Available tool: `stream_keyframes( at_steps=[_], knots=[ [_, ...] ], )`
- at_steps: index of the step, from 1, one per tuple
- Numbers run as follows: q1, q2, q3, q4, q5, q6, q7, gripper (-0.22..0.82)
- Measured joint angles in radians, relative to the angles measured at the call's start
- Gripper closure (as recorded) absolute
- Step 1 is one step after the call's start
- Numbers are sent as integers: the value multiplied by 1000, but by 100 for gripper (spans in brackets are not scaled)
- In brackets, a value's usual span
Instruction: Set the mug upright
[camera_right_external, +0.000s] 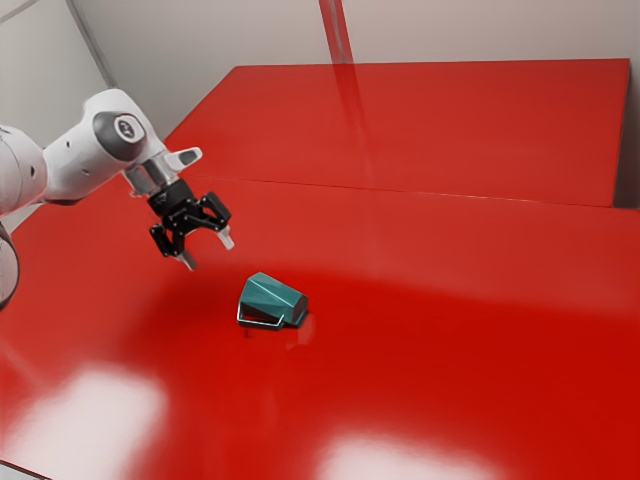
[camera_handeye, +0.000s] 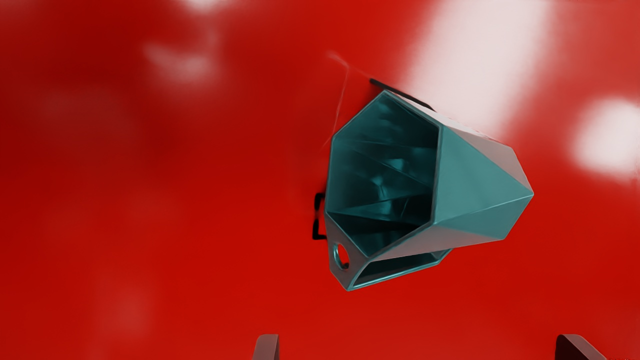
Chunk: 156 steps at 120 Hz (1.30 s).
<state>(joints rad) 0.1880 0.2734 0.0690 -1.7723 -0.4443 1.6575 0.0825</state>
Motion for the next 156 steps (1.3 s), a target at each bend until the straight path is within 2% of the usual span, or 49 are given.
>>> stream_keyframes(
  at_steps=[26,63,126,132,147,156],
  knots=[
    [1,79,0,6,-131,1,9,0],
    [-2,156,-2,30,-208,48,17,0],
    [-19,223,-47,30,-289,134,23,0],
    [-21,225,-48,31,-299,136,23,8],
    [-25,224,-60,31,-309,136,21,41],
    [-29,223,-68,32,-312,136,19,54]
  ],
)
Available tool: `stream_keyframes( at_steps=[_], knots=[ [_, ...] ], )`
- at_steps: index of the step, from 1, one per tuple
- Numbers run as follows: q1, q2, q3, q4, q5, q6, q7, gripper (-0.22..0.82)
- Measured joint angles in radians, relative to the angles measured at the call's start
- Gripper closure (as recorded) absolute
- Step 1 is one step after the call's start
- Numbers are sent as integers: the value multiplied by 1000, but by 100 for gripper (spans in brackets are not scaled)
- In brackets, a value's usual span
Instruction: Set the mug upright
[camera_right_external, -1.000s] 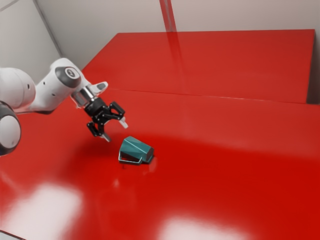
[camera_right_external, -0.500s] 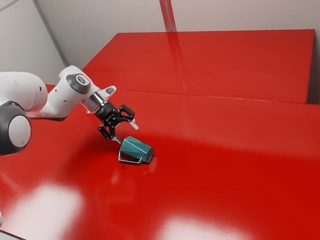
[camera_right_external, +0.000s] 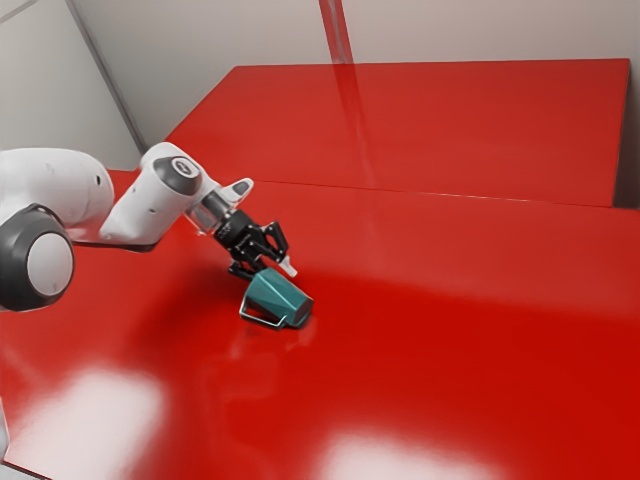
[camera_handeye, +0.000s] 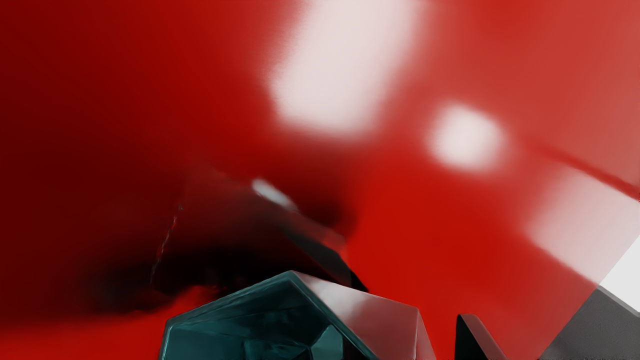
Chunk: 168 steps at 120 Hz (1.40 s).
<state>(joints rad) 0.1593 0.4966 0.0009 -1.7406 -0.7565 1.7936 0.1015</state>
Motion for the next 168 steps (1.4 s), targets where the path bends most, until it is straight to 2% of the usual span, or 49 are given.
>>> stream_keyframes(
  at_steps=[12,27,54,92,130,146,168],
  knots=[
    [-1,-1,-6,3,-3,2,-3,65],
    [-1,-2,-18,6,-3,5,-8,72],
    [-6,-13,-30,7,10,11,-19,76],
    [-73,-159,-78,-8,300,105,-42,78],
    [-170,-387,-109,-274,712,337,-82,78],
    [-176,-447,-110,-370,798,423,-101,78],
    [-172,-473,-116,-414,850,488,-124,78]
  ],
)
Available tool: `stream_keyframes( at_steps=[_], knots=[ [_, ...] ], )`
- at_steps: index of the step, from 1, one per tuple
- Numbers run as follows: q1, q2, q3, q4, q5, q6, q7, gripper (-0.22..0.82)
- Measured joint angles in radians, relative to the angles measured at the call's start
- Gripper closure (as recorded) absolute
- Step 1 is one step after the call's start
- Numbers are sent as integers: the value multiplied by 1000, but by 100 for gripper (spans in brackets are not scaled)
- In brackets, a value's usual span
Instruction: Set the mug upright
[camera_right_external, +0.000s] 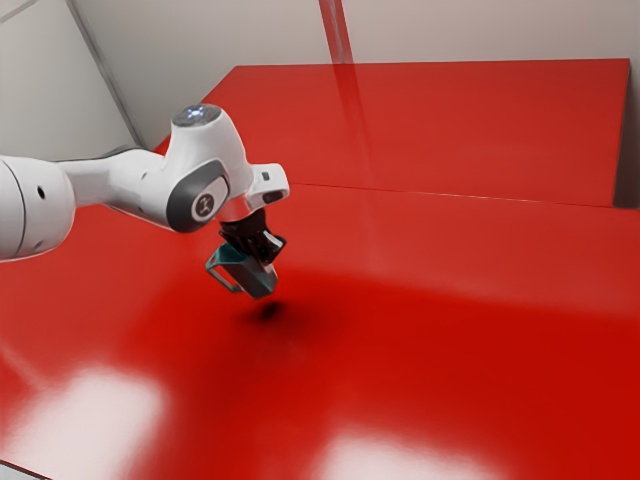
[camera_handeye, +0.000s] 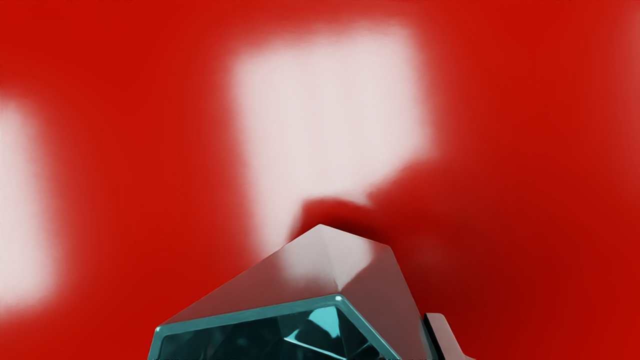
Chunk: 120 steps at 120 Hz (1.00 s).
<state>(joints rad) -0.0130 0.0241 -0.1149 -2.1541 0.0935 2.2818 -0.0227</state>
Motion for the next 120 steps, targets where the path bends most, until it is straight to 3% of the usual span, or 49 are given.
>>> stream_keyframes(
  at_steps=[80,102,120],
  knots=[
    [-2,94,-10,-23,9,79,-72,78],
    [-2,88,-14,-23,-1,71,-69,38],
    [-1,70,-18,-22,-3,60,-66,19]
  ],
)
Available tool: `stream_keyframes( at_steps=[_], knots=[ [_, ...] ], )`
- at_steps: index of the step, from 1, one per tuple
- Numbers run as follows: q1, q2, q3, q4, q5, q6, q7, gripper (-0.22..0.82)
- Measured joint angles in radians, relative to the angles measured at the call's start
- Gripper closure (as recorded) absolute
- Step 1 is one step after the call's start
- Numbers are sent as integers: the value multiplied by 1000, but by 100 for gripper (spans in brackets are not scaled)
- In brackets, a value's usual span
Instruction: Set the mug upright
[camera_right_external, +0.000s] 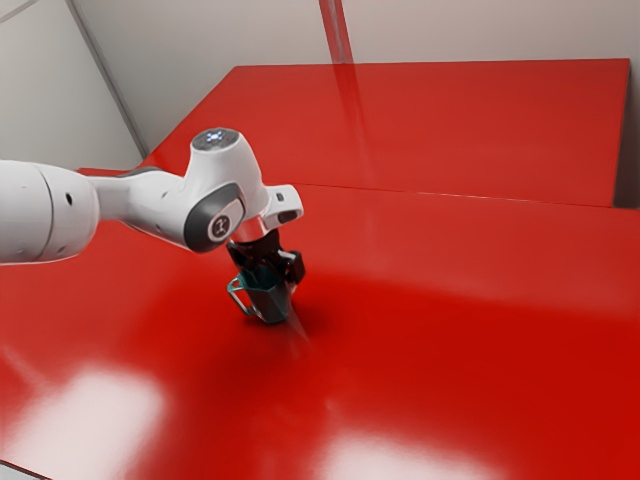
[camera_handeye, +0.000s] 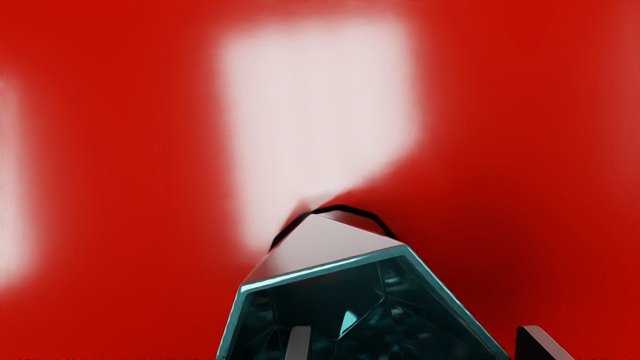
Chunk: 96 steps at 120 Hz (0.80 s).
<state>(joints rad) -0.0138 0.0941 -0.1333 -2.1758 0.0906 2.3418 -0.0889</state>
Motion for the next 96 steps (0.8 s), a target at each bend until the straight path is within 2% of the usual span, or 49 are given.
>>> stream_keyframes(
  at_steps=[20,47,72,96],
  knots=[
    [0,-49,-22,1,0,-21,2,9],
    [-19,-137,-32,22,-7,-46,8,3],
    [-6,-142,-28,171,-2,-151,12,1],
    [7,-125,-28,370,3,-323,15,0]
  ],
)
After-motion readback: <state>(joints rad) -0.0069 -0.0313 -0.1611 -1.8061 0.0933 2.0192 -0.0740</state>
